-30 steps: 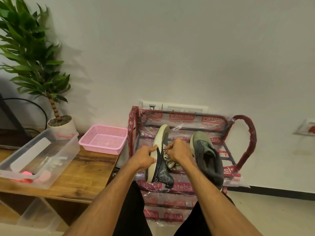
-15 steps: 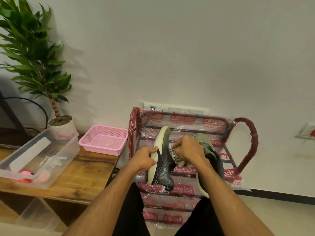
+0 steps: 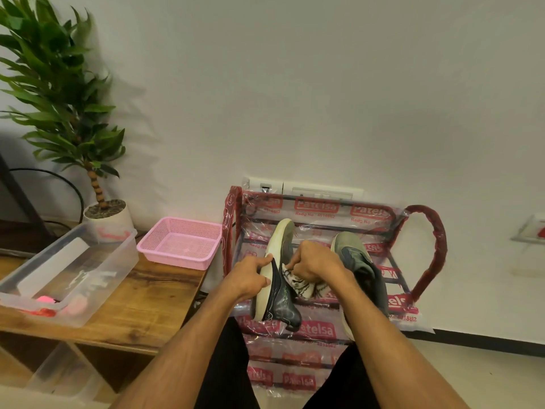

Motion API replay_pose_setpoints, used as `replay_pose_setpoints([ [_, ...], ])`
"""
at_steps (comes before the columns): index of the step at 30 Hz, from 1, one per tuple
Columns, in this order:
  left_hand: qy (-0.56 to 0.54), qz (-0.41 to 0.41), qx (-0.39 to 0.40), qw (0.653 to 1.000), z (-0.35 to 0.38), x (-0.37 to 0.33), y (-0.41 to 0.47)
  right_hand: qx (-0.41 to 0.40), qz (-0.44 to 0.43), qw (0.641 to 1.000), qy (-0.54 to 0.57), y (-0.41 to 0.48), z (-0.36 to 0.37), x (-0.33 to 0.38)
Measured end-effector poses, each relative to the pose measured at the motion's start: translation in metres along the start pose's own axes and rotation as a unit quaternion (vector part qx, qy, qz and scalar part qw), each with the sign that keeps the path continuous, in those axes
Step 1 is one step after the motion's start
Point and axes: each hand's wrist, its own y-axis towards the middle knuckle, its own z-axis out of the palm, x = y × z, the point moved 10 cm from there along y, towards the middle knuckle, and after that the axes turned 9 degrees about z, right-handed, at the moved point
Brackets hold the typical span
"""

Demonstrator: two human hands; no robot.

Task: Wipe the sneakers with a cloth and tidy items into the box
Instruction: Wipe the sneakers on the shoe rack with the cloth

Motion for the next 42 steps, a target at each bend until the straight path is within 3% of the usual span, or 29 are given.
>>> replay_pose_setpoints([
  [5, -0.031, 0.005, -0.001, 1.0, 0.001, -0.004, -0.004, -0.133, 0.002, 0.977, 0.166, -0.017, -0.024, 0.007],
  [12, -0.1, 0.007, -0.029, 0.995, -0.003, -0.001, -0.011, -0.096, -0.039, 0.985, 0.139, -0.036, 0.001, 0.023],
  [19, -0.056, 0.025, -0.057, 0.996, -0.008, -0.003, -0.01, -0.183, -0.047, 0.979, 0.08, -0.043, 0.0, 0.035],
  [24, -0.054, 0.039, -0.062, 0.996, -0.006, -0.009, -0.013, -0.109, -0.031, 0.987, 0.114, -0.041, 0.005, 0.02],
  [29, -0.068, 0.023, -0.028, 0.997, -0.002, -0.012, -0.014, -0.106, -0.013, 0.986, 0.132, -0.042, 0.009, 0.01],
  [33, -0.115, -0.016, 0.062, 0.991, 0.005, -0.006, -0.02, -0.122, -0.02, 0.984, 0.129, -0.042, 0.004, 0.016],
  [37, -0.092, -0.014, 0.126, 0.988, 0.007, -0.005, -0.027, -0.159, -0.02, 0.98, 0.118, -0.044, -0.003, 0.024],
  [42, -0.094, -0.021, 0.113, 0.989, 0.0, 0.002, -0.027, -0.163, -0.033, 0.979, 0.113, -0.059, 0.005, 0.036],
])
